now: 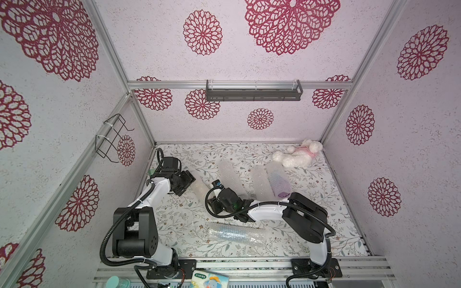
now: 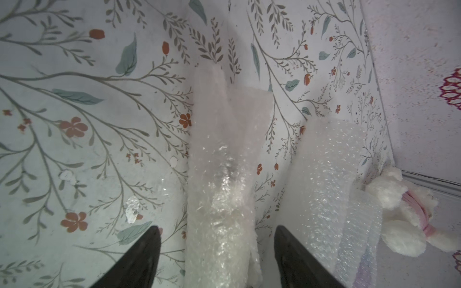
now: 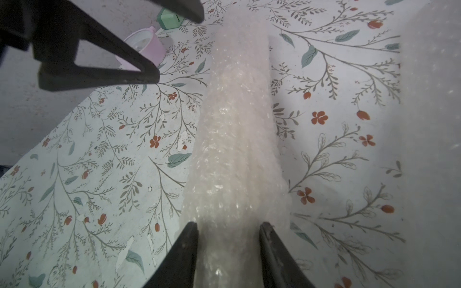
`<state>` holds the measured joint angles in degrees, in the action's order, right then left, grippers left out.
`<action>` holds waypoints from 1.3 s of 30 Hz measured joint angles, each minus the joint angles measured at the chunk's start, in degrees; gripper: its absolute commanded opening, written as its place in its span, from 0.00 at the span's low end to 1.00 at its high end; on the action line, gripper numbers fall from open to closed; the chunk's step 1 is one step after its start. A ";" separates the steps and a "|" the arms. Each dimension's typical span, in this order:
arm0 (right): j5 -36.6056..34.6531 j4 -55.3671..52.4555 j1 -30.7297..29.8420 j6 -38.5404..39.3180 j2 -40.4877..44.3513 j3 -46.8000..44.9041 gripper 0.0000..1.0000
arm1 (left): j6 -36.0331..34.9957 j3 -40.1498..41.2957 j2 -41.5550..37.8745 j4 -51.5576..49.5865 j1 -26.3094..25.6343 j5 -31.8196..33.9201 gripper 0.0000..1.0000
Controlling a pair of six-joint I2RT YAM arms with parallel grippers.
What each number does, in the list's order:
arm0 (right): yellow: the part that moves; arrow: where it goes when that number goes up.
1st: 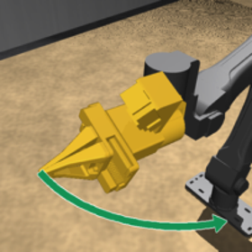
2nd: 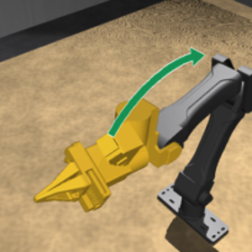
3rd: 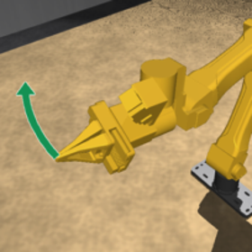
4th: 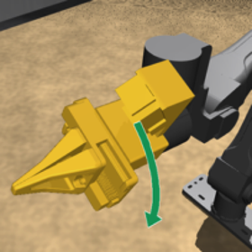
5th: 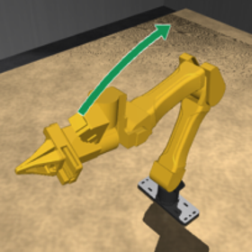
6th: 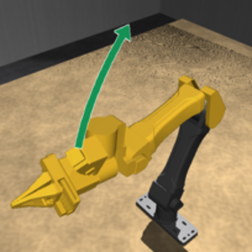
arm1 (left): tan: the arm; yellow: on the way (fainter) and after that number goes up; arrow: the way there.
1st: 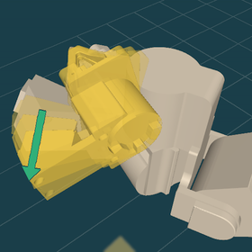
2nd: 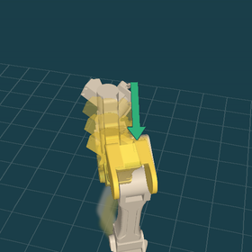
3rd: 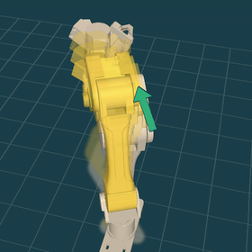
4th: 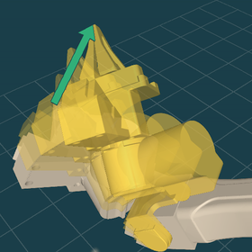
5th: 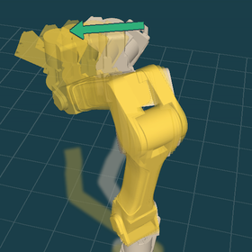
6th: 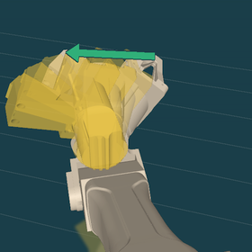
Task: Unwrap the vase from the bubble wrap
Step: Unwrap the bubble wrap at the center of the board.
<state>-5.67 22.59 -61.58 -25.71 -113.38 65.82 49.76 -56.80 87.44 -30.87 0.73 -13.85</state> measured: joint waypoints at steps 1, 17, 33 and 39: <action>0.37 0.31 0.26 -0.31 0.04 -0.26 0.42 | 0.13 1.44 -0.22 0.90 0.00 0.20 0.74; 4.68 2.89 1.95 -3.91 0.46 -1.99 0.42 | 2.97 18.16 -4.81 24.74 -0.28 -0.83 0.66; 5.53 2.89 2.56 -5.40 0.46 -2.01 0.42 | 6.27 28.13 -3.43 44.85 -0.31 -2.19 0.66; 5.75 2.97 2.69 -5.42 0.46 -2.10 0.42 | 6.10 30.84 -7.54 46.47 0.35 -2.12 0.63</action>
<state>0.08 25.56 -58.89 -31.14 -112.92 63.72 55.86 -25.96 79.90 15.59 1.08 -15.97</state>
